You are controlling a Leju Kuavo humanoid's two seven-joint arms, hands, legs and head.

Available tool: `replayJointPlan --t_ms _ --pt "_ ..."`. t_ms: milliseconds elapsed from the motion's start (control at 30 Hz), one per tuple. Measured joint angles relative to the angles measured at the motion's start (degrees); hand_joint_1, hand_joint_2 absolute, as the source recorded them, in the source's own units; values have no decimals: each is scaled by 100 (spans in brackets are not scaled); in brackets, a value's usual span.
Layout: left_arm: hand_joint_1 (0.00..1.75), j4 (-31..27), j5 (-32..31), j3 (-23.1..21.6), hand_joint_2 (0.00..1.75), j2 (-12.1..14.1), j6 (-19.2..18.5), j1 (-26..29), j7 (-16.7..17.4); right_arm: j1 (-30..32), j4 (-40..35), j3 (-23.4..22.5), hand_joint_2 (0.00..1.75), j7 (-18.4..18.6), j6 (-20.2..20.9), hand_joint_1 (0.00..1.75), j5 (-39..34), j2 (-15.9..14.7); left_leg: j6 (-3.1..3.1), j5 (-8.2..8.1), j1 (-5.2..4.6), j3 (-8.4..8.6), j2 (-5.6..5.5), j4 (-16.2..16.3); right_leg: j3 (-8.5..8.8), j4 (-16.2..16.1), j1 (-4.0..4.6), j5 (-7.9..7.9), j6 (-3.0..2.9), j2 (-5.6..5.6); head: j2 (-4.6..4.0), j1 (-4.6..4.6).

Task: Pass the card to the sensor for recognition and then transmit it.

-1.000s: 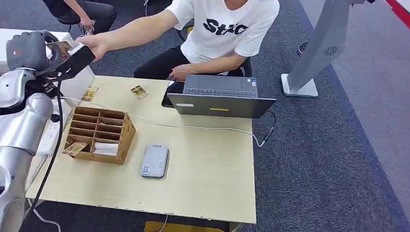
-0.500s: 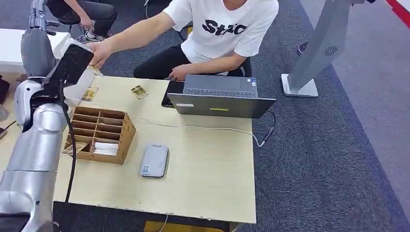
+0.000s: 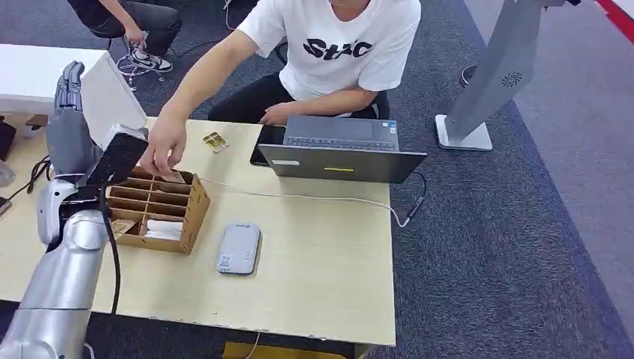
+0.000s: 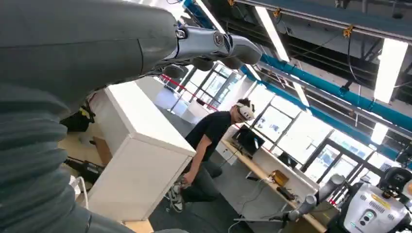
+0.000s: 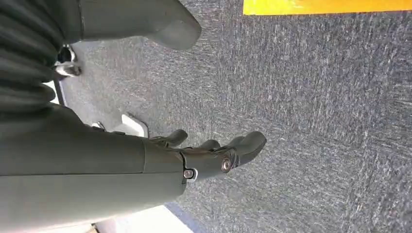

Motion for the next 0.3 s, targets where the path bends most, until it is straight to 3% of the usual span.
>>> replayJointPlan --t_ms 67,167,233,300 --pt "0 -176 218 103 175 50 185 392 -274 2 0 -59 175 -13 -9 0 -103 9 -1 -2 -2 7 15 -3 1 1 -4 -1 -1 14 0 -2" --pt "0 -771 662 418 175 107 596 1402 -872 22 0 -151 175 -13 -68 0 -236 22 -17 -22 -5 20 42 -6 2 1 -4 -8 -8 46 0 2" --pt "0 -1344 1182 779 175 85 805 2262 -1339 42 0 -241 175 -11 -133 0 -332 37 -14 -34 -5 25 56 -8 1 1 -2 -23 -15 58 0 -9" --pt "0 -1859 2015 1208 175 -51 730 3069 -1726 62 0 -317 175 -11 -206 0 -431 46 -17 -44 -4 26 55 -8 -3 -1 -1 -33 -27 57 0 -2"
